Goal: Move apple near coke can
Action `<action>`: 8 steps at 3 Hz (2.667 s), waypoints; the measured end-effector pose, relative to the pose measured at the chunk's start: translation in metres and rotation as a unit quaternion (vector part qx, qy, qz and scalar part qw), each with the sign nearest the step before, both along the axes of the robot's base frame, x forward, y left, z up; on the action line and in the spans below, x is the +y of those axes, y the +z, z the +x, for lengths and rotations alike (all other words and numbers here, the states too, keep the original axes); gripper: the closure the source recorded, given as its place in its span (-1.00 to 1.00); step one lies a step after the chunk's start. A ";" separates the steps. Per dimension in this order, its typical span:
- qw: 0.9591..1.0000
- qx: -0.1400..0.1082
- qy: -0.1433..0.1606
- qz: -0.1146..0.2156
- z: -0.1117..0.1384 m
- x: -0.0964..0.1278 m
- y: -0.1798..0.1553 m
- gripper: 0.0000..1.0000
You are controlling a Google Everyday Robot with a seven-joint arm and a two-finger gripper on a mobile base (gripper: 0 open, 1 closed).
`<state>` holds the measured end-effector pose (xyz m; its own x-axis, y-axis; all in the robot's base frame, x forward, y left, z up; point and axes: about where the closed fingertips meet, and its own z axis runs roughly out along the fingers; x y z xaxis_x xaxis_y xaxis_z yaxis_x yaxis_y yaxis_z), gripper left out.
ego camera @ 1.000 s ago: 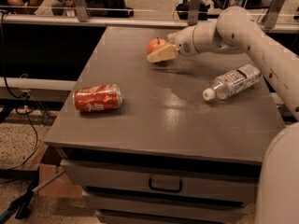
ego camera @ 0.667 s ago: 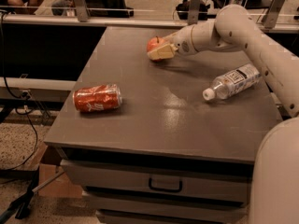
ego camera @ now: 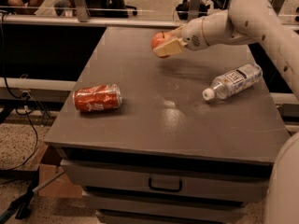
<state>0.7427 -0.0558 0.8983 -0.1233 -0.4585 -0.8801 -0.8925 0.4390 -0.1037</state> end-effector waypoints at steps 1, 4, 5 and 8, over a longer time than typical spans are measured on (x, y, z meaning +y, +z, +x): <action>0.999 0.005 0.047 -0.023 -0.048 -0.004 0.017 1.00; 0.991 0.035 0.125 -0.038 -0.129 0.011 0.004 1.00; 0.988 0.036 0.142 -0.040 -0.136 0.018 0.007 1.00; 0.980 0.034 0.196 -0.006 -0.197 0.064 -0.009 1.00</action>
Offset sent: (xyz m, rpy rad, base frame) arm -0.1522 -0.0008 0.0079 -0.1028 0.0864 0.2652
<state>0.5460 0.0083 0.8894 0.0063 -0.4930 -0.8700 -0.9974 0.0592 -0.0408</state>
